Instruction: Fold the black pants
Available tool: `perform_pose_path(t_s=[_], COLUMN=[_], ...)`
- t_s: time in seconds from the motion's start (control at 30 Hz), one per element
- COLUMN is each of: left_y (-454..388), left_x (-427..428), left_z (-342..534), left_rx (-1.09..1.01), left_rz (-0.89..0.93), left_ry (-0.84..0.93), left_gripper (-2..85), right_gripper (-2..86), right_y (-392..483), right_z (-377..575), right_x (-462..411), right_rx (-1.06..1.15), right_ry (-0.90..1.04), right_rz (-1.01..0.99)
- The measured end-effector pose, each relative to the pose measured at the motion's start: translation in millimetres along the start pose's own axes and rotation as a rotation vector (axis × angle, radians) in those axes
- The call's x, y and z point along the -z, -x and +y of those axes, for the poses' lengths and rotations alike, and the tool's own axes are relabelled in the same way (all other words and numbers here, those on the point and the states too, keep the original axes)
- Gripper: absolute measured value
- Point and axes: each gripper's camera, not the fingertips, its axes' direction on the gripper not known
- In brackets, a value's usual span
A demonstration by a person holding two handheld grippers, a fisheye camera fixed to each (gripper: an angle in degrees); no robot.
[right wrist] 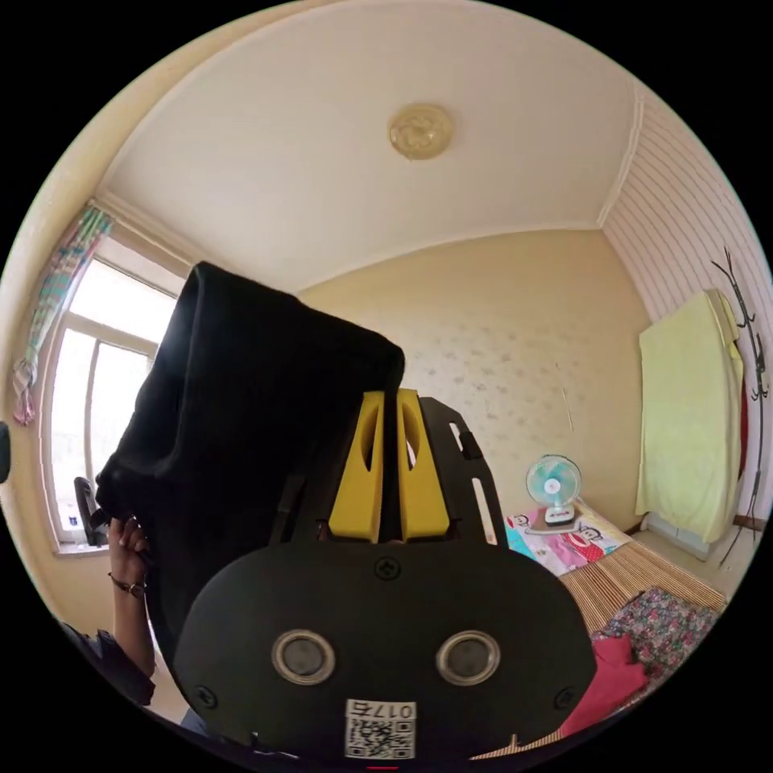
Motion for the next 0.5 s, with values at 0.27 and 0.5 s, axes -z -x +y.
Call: perform_pose_path(t_s=[0.27,0.5], left_y=[210.3,258.9], left_x=[-342.1,-300.2], left_z=[95.9,351.9], left_rx=[0.183,0.118], left_rz=[-0.373,-0.196], left_ry=[0.595,0.933], left_gripper=[6.4,6.7], right_gripper=[6.8,7.5], right_y=[-146.8,-199.5], right_z=[168.4,476.0], right_x=[-440.8,-421.0], right_rx=[-0.108,-0.046], right_ry=[0.765,1.079], right_rz=[0.501,0.156])
